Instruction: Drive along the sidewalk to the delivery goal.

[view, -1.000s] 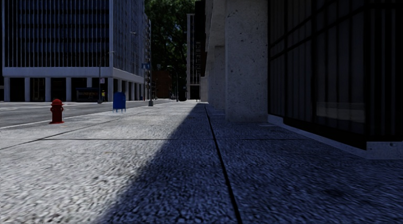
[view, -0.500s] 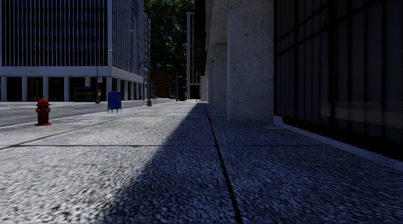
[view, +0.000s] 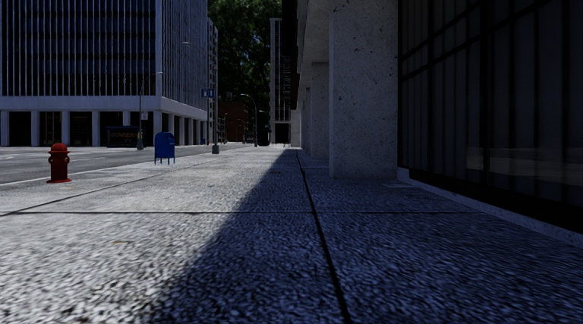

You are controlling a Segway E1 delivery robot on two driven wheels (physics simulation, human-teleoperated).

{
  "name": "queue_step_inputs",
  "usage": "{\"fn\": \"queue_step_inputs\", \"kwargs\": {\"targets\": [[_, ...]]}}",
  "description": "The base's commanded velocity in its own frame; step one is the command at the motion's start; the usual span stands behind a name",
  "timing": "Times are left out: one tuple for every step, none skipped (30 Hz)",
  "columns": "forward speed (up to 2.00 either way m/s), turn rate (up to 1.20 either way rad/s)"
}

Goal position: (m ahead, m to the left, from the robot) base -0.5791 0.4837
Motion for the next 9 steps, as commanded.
{"fn": "queue_step_inputs", "kwargs": {"targets": [[0.00,0.00],[0.00,0.00],[0.00,0.00],[0.00,0.00],[0.00,0.00],[0.00,0.00],[0.00,0.00],[0.00,0.00],[0.00,0.00]]}}
